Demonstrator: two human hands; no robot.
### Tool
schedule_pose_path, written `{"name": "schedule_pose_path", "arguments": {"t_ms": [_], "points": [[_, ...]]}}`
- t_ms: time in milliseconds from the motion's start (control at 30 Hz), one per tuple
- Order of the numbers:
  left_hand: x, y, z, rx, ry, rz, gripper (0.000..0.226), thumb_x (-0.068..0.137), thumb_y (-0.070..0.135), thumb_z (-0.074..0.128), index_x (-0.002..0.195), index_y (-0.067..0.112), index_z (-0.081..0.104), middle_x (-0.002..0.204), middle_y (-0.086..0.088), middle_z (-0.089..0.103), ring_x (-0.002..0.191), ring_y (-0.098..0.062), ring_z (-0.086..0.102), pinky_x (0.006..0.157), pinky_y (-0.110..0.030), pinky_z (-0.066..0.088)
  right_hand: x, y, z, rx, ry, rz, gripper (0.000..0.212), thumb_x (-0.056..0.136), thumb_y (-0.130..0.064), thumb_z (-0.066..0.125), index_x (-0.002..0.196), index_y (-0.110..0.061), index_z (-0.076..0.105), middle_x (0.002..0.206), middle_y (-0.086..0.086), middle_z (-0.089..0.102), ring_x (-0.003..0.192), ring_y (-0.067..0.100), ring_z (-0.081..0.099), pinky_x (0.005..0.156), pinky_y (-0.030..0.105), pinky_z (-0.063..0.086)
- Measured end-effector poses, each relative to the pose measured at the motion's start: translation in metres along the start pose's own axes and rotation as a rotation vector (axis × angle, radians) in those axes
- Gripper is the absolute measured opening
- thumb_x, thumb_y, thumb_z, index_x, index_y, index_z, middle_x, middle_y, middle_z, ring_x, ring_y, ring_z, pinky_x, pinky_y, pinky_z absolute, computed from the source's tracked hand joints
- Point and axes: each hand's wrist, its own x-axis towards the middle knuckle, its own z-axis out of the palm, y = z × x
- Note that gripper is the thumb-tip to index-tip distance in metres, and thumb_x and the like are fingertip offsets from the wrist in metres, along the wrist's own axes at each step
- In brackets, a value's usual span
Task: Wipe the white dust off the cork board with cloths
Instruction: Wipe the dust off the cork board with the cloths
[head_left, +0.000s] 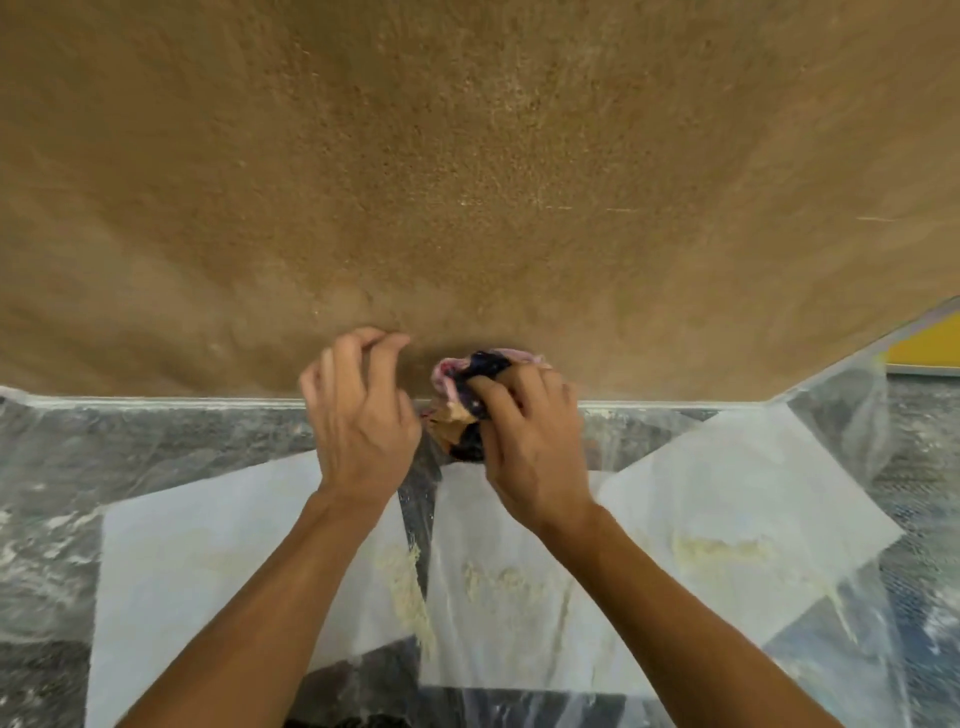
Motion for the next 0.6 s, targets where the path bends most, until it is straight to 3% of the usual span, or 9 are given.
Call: {"name": "schedule_pose_path", "arguments": {"t_ms": [133, 333, 433, 500, 600], "points": [[0.001, -0.014, -0.004, 0.05, -0.048, 0.063, 0.044, 0.079, -0.002, 0.057, 0.121, 0.008, 0.067, 0.117, -0.012, 0.06, 0.1, -0.027, 0.05, 0.087, -0.045, 0.037, 0.02, -0.011, 0.044, -0.117, -0.051, -0.086, 0.028, 0.09, -0.013, 0.061, 0.117, -0.013, 0.067, 0.11, 0.006, 0.063, 0.097, 0.028, 0.056, 0.085, 0.041, 0.042], [-0.006, -0.023, -0.008, 0.054, -0.122, 0.094, 0.067, 0.07, -0.011, 0.053, 0.133, 0.009, 0.063, 0.128, -0.011, 0.058, 0.101, -0.028, 0.053, 0.09, -0.044, 0.038, -0.003, -0.004, 0.073, -0.166, -0.298, 0.058, 0.021, 0.084, -0.018, 0.065, 0.105, -0.018, 0.069, 0.104, 0.004, 0.061, 0.093, 0.029, 0.06, 0.078, 0.041, 0.047], [-0.01, -0.028, -0.013, 0.028, -0.175, 0.096, 0.071, 0.072, -0.012, 0.057, 0.14, 0.012, 0.059, 0.135, -0.01, 0.057, 0.107, -0.027, 0.054, 0.092, -0.043, 0.037, 0.002, -0.008, 0.052, -0.015, -0.354, 0.113, 0.03, 0.089, -0.025, 0.045, 0.109, -0.018, 0.067, 0.112, 0.005, 0.059, 0.103, 0.031, 0.056, 0.079, 0.044, 0.044], [-0.009, -0.031, -0.016, 0.01, -0.19, 0.081, 0.075, 0.072, -0.014, 0.061, 0.142, 0.012, 0.058, 0.135, -0.011, 0.057, 0.109, -0.028, 0.055, 0.091, -0.044, 0.038, -0.002, -0.013, 0.027, 0.166, -0.332, 0.146, 0.033, 0.091, -0.023, 0.043, 0.118, -0.021, 0.062, 0.122, 0.002, 0.057, 0.109, 0.03, 0.053, 0.084, 0.045, 0.044], [-0.004, -0.03, -0.019, -0.062, -0.2, 0.075, 0.075, 0.071, -0.015, 0.063, 0.141, 0.011, 0.059, 0.131, -0.013, 0.058, 0.109, -0.029, 0.058, 0.09, -0.043, 0.04, -0.012, -0.017, -0.008, 0.374, -0.286, 0.21, 0.031, 0.096, -0.013, 0.043, 0.122, -0.024, 0.058, 0.12, 0.0, 0.053, 0.101, 0.025, 0.05, 0.085, 0.042, 0.046]]}}
